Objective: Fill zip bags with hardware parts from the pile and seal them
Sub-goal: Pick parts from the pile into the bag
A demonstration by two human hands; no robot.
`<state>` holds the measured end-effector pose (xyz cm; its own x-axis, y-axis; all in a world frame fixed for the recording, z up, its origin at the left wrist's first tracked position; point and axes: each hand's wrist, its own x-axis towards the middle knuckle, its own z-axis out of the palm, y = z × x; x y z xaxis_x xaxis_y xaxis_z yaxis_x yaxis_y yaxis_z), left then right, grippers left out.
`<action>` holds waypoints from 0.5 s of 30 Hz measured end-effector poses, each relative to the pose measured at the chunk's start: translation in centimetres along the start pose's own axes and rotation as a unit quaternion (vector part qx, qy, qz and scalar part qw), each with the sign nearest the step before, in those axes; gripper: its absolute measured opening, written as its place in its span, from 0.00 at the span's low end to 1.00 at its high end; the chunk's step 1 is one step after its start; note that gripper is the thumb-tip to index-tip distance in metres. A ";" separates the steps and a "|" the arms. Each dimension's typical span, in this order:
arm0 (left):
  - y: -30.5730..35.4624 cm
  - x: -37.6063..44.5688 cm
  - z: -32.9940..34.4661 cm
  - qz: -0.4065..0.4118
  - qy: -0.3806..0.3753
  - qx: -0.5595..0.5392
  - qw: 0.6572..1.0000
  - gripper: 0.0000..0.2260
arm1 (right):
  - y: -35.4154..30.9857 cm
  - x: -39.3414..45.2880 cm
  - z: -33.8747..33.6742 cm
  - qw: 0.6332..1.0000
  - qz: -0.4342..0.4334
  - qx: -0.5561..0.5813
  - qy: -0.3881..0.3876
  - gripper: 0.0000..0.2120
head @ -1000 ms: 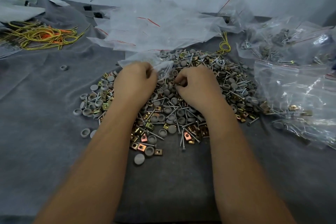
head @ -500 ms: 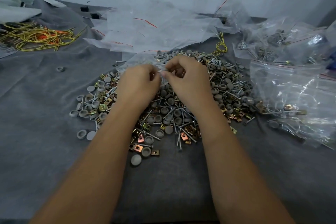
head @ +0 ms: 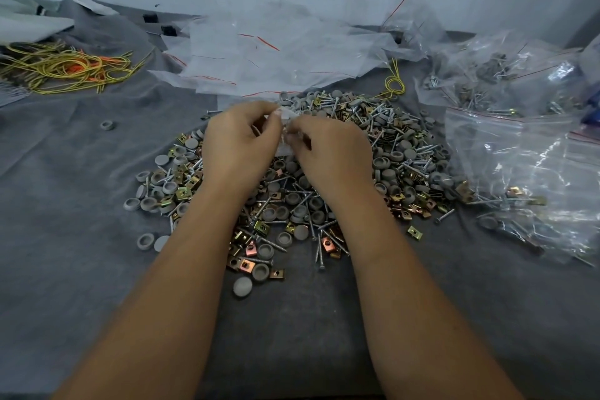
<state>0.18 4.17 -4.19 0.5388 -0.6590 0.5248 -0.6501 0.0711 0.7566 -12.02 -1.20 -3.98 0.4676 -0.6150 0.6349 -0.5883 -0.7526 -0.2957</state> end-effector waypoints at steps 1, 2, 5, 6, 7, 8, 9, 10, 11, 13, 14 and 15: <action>0.0 0.0 0.0 0.004 0.000 0.010 1.000 0.13 | 0.0 0.0 0.1 1.000 0.004 0.001 -0.002 0.09; -0.1 0.1 0.0 0.007 -0.002 0.017 1.000 0.13 | 0.0 0.0 0.0 1.000 0.011 0.021 -0.005 0.10; -0.3 0.2 -0.1 0.007 0.004 0.044 0.999 0.13 | 0.2 0.1 -0.3 0.981 0.064 0.181 0.015 0.11; -0.4 0.2 -0.2 0.005 0.009 0.051 0.999 0.13 | 0.3 0.2 -0.5 0.972 0.086 0.215 0.039 0.11; -0.4 0.2 -0.3 0.004 0.013 0.058 0.998 0.12 | 0.4 0.3 -0.6 0.965 0.108 0.232 0.065 0.12; -0.5 0.2 -0.3 0.004 0.016 0.065 0.998 0.12 | 0.6 0.5 -0.7 0.959 0.130 0.236 0.082 0.13; -0.5 0.2 -0.3 0.002 0.017 0.071 0.997 0.11 | 0.8 0.5 -0.8 0.957 0.149 0.233 0.083 0.14; -0.5 0.2 -0.3 -0.003 0.016 0.078 0.997 0.11 | 0.9 0.6 -0.9 0.960 0.161 0.221 0.064 0.15; -0.6 0.2 -0.3 -0.010 0.013 0.085 0.996 0.10 | 1.1 0.6 -0.9 0.967 0.161 0.197 0.030 0.14; -0.6 0.2 -0.1 -0.020 0.003 0.100 0.995 0.09 | 1.3 0.6 -0.8 0.984 0.127 0.109 -0.057 0.11; -0.6 0.3 -0.1 -0.021 -0.001 0.104 0.994 0.09 | 1.2 0.6 -0.8 0.989 0.103 0.052 -0.097 0.11; -0.7 0.3 -0.1 -0.021 -0.004 0.107 0.994 0.09 | 1.0 0.5 -0.7 0.988 0.082 0.000 -0.131 0.12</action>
<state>0.83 4.01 -4.49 0.5643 -0.6645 0.4899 -0.7261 -0.1171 0.6776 -12.85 -2.15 -3.43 0.5204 -0.7689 0.3715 -0.6710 -0.6373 -0.3790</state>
